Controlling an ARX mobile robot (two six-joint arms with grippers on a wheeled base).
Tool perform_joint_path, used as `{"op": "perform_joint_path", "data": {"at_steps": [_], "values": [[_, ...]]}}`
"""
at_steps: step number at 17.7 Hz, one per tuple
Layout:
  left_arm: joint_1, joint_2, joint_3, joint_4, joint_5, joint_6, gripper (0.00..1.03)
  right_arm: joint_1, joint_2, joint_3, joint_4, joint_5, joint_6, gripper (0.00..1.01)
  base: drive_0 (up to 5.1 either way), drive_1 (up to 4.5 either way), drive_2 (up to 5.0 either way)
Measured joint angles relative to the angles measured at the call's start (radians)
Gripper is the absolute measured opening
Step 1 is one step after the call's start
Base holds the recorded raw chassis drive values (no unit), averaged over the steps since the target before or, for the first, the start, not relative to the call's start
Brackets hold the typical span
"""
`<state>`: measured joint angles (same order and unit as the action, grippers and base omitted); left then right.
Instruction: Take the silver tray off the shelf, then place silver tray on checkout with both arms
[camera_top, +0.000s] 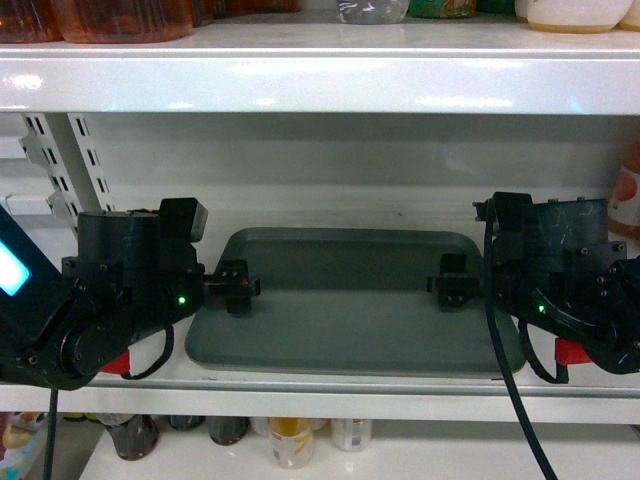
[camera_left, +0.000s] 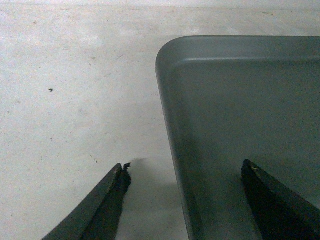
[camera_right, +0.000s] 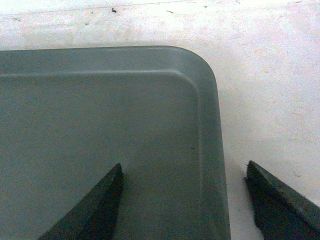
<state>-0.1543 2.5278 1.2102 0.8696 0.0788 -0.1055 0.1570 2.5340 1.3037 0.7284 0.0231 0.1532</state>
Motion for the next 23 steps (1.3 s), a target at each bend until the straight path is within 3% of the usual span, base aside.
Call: {"op": "perform_joint_path", "data": {"at_steps": [1,4,6,7,9,23], "values": [[0.000,0.002,0.000,0.004,0.000,0.000,0.61,0.000,0.000,-0.002,0.003,0.000,0.004,0.63,0.0,0.00,0.0],[-0.009,0.003,-0.012,0.025,0.019,-0.004,0.27,0.000,0.000,-0.011,0.015,0.018,0.012,0.29,0.0,0.00,0.0],[-0.010,0.000,-0.021,0.036,-0.006,-0.059,0.04,-0.007,-0.002,-0.028,0.034,0.034,0.029,0.04,0.0,0.00,0.0],[-0.011,-0.001,-0.024,0.037,-0.008,-0.091,0.03,-0.007,-0.006,-0.033,0.034,0.029,0.047,0.03,0.0,0.00,0.0],[-0.011,-0.006,-0.036,0.045,-0.008,-0.105,0.03,-0.006,-0.016,-0.045,0.035,0.029,0.062,0.03,0.0,0.00,0.0],[-0.024,-0.269,-0.232,0.093,-0.029,-0.104,0.03,0.000,-0.254,-0.204,0.080,0.032,0.090,0.03,0.0,0.00,0.0]]}}
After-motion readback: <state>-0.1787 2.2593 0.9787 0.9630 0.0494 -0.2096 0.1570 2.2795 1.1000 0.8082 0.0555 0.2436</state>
